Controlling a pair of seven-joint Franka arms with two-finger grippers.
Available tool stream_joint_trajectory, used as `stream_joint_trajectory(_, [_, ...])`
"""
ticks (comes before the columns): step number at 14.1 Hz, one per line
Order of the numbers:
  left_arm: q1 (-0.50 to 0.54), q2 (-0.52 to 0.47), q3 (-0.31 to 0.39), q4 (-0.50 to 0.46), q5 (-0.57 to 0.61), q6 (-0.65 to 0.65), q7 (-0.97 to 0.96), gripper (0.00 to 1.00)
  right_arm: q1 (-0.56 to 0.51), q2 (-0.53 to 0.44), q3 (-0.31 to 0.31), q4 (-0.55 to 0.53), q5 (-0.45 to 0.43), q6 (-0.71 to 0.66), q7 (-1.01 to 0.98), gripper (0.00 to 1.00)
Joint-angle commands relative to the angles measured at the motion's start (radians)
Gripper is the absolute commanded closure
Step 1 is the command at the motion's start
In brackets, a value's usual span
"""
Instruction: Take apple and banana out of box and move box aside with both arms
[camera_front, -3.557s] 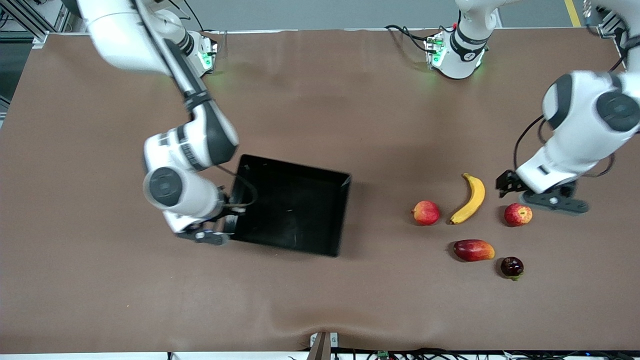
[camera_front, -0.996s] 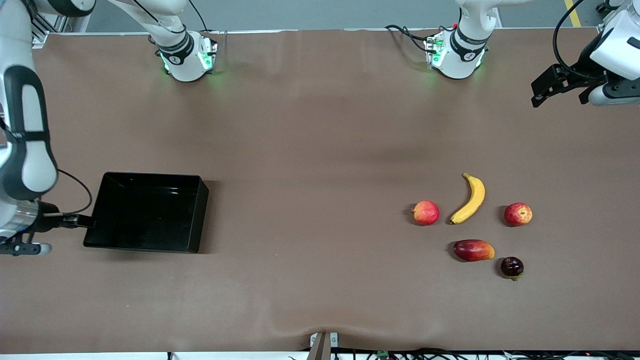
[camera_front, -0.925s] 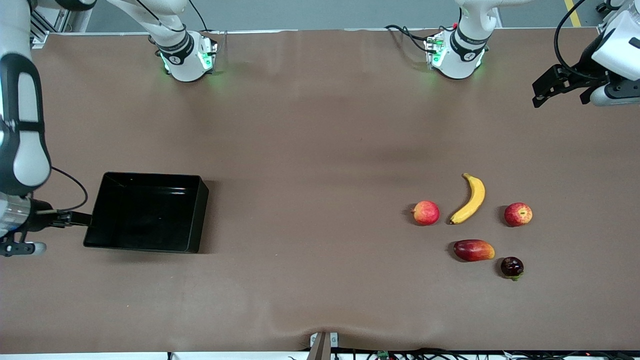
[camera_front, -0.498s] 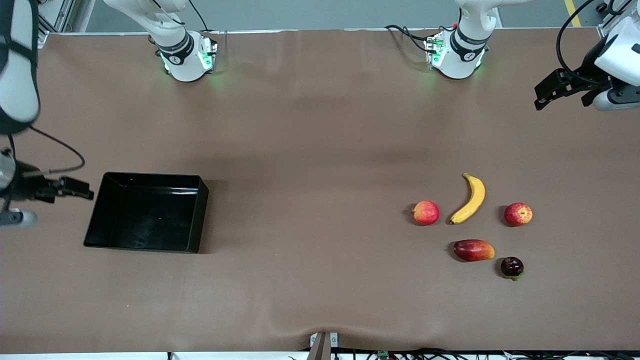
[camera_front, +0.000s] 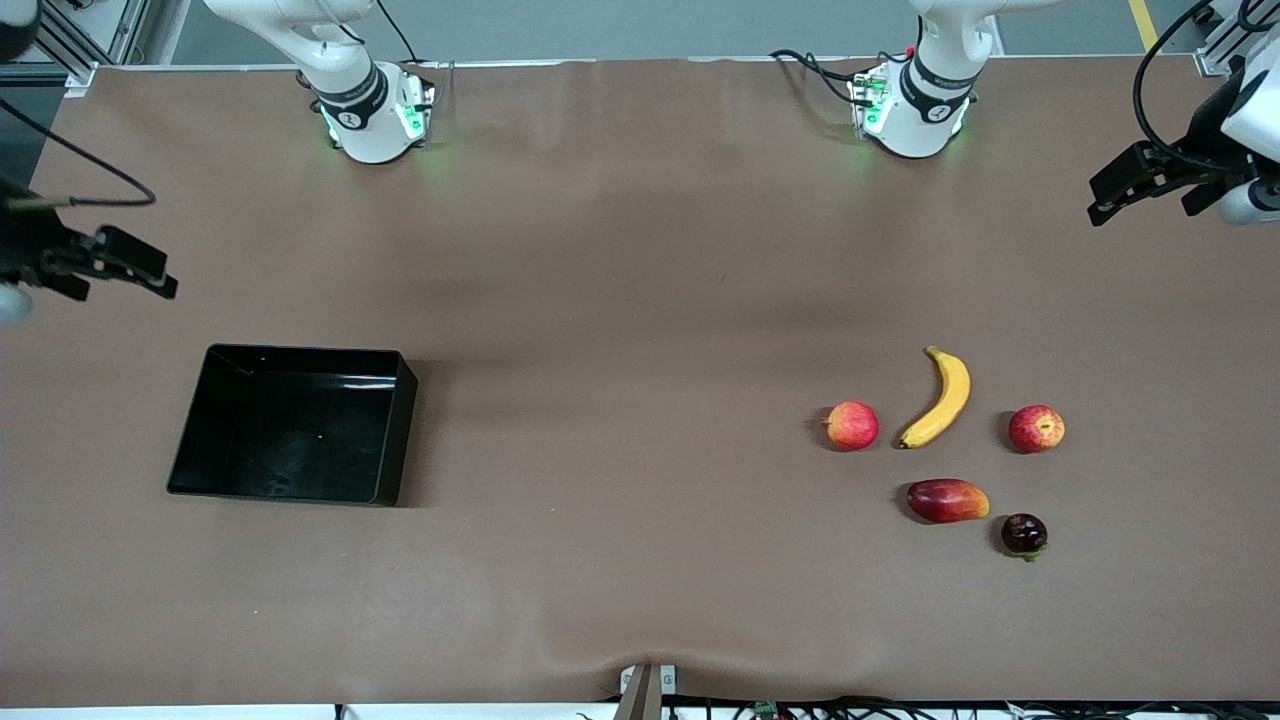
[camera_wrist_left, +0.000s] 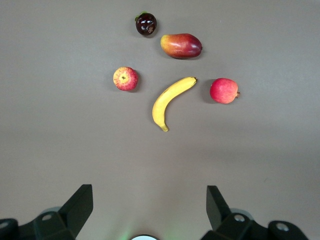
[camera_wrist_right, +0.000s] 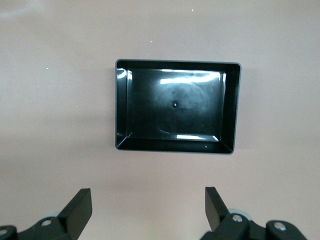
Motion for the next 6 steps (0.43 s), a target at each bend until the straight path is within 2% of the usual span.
stream_joint_trajectory(1, [0.008,0.021,-0.002,0.039,-0.003,-0.004,0.003,0.0,0.003,-0.057,-0.037,-0.043,-0.003,-0.017,0.014,0.0])
stream_joint_trajectory(6, [0.008,0.024,-0.002,0.042,-0.003,-0.01,0.004,0.0,0.003,-0.069,-0.062,-0.056,-0.005,-0.06,0.014,0.0])
